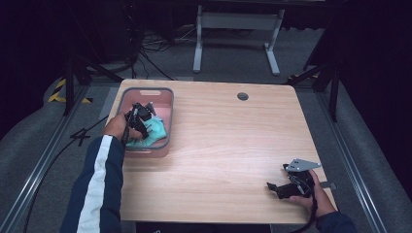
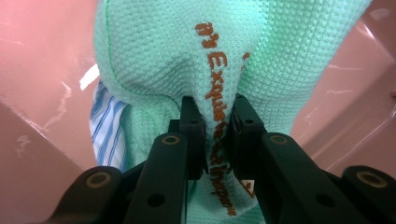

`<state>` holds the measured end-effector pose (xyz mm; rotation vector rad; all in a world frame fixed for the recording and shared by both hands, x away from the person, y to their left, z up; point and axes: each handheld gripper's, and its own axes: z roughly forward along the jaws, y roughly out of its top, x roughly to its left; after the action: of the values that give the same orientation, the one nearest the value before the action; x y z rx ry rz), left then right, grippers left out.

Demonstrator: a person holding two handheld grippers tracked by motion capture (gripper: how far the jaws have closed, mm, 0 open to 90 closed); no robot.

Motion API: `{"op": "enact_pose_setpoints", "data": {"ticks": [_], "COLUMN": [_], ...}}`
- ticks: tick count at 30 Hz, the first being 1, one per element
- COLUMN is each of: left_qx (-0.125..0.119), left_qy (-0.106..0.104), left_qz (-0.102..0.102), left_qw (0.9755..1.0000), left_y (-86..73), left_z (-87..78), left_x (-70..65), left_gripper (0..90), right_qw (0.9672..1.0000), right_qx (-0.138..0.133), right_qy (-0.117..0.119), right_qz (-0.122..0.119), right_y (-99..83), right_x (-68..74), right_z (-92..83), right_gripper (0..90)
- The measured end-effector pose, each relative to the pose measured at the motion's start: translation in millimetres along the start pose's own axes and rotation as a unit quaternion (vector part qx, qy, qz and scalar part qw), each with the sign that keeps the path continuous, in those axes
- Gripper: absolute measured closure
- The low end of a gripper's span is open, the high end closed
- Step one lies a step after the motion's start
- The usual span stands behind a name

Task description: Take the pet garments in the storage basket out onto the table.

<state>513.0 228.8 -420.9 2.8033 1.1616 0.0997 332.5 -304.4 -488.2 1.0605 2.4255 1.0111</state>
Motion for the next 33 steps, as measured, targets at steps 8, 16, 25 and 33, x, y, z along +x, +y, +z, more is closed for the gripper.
{"op": "enact_pose_setpoints", "data": {"ticks": [8, 16, 25, 33], "left_qx": [-0.070, -0.120, -0.206, -0.248], "left_qy": [0.006, 0.016, 0.032, 0.041], "left_qz": [-0.011, -0.008, -0.005, -0.004], "left_qw": [0.9975, 0.9927, 0.9781, 0.9680], "left_y": [-11.6, -24.6, -39.8, -51.3], "left_z": [-19.2, -35.0, -57.7, -66.1], "left_x": [0.8, -3.1, -13.4, -22.3], "left_gripper": [80.3, 80.2, 80.3, 80.3], "right_qw": [1.0000, 1.0000, 1.0000, 1.0000], "right_qx": [0.000, 0.000, 0.000, 0.000], "right_qy": [0.000, 0.000, 0.000, 0.000], "right_qz": [0.000, 0.000, 0.000, 0.000], "right_y": [0.0, 0.0, 0.0, 0.0], "right_x": [0.0, 0.0, 0.0, 0.0], "right_z": [0.0, 0.0, 0.0, 0.0], "right_gripper": [0.5, 0.5, 0.5, 0.5]}}
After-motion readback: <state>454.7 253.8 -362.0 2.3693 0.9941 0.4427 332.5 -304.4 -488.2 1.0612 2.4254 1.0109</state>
